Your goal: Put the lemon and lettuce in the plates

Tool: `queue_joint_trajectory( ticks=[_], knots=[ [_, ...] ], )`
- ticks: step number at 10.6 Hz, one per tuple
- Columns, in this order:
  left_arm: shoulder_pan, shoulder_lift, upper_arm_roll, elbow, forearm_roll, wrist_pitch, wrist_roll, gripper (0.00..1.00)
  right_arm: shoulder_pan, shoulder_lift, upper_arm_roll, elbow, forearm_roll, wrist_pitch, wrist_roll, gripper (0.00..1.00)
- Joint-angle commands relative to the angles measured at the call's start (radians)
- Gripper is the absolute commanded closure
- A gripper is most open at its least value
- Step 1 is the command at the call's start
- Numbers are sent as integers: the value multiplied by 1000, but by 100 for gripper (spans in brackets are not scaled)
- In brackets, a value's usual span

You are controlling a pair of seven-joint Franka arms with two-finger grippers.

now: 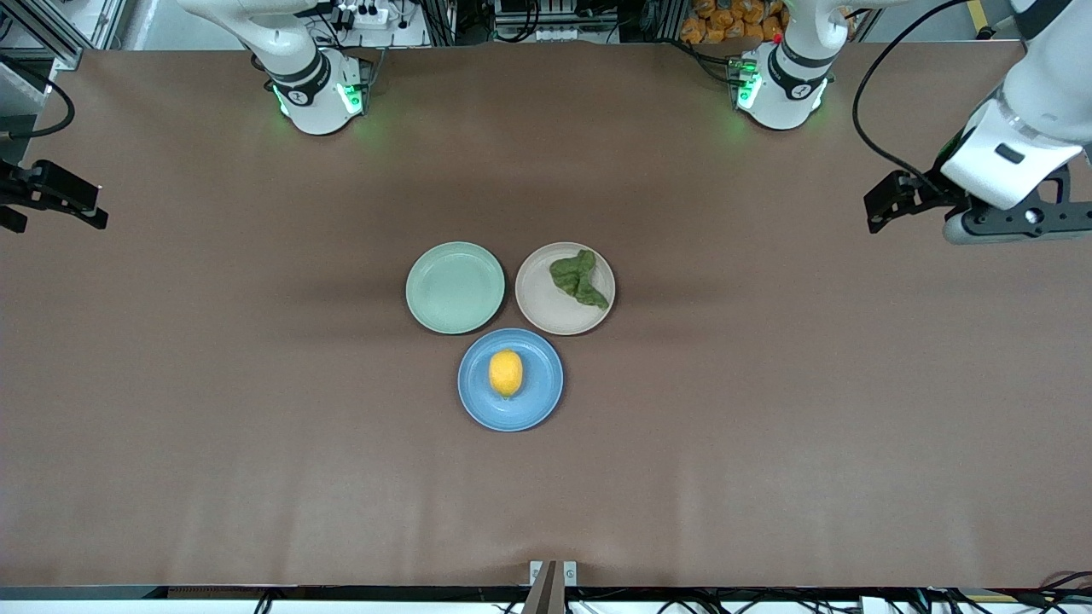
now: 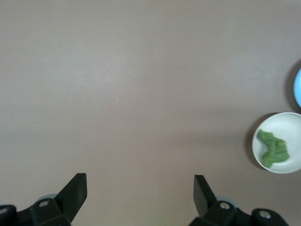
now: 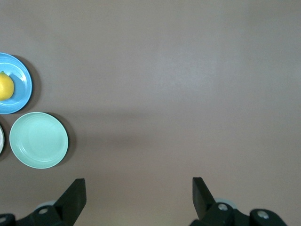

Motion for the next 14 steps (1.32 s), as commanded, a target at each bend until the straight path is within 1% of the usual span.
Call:
queue_joint_trajectory(
  ticks=[1,3,6,8,14],
  knots=[
    [37,1,-3,50,-69,-45,29,0,3,-3,6,-7,-13,11,4,0],
    [43,-5,-9,52,-83,-44,27,0,6,-3,6,-7,-13,12,4,0],
    [43,-3,-3,63,-67,-35,32,0,7,-3,6,-8,-11,11,4,0],
    [43,3,-7,76,-2,-27,102,0,9,-3,6,-8,-11,9,4,0],
    [31,3,-13,73,-2,-29,109,0,10,-3,7,-11,-13,6,4,0]
  ],
)
